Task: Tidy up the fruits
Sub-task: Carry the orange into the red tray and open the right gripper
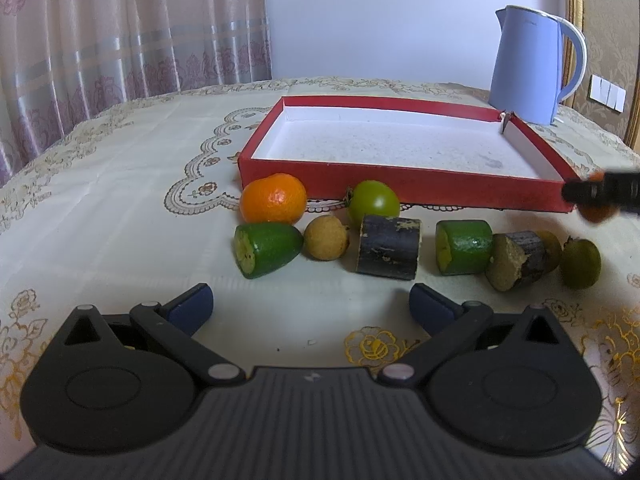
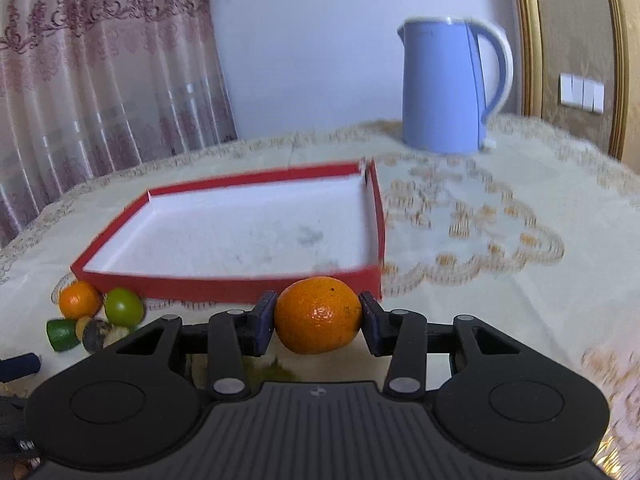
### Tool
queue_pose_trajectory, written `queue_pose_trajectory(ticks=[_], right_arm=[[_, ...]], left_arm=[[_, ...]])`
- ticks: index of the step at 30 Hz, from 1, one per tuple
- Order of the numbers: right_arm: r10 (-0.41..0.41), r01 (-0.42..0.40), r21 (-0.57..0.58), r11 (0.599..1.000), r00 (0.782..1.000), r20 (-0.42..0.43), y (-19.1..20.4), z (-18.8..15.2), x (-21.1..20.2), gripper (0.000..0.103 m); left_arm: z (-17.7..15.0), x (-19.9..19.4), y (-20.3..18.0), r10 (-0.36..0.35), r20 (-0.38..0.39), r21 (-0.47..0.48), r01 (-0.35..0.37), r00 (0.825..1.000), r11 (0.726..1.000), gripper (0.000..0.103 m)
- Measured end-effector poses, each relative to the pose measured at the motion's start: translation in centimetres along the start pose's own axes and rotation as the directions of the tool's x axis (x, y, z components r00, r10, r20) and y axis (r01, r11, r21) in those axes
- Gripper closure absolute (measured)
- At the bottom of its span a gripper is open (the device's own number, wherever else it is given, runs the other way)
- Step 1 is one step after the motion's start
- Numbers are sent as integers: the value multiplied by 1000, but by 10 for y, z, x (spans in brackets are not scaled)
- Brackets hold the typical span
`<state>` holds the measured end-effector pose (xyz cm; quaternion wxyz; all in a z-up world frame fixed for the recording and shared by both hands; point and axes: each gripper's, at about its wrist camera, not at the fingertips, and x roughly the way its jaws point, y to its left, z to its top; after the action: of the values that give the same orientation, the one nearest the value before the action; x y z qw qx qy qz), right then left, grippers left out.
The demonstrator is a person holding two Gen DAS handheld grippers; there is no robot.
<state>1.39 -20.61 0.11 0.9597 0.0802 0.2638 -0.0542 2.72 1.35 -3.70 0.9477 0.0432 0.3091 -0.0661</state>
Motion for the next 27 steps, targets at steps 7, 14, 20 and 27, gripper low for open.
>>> queue_pose_trajectory(ticks=[7,14,20,27], right_arm=[[-14,18,-65,998,997,73,9,29,13,60],[-33,35,-110,993,999,24,20,54,71,60],[-70,64,-121,991,997,-44,22,60,117,60],[-85,72,-131,989,991,-103,20,62,134,59]], left_arm=[[8,8,5,-19,-10,-7,19,1000,1000,0],[9,11,9,-40,-24,-32,39,999,999,0],[8,11,8,-36,-24,-28,36,999,999,0],[8,11,8,-34,-24,-26,34,999,999,0]])
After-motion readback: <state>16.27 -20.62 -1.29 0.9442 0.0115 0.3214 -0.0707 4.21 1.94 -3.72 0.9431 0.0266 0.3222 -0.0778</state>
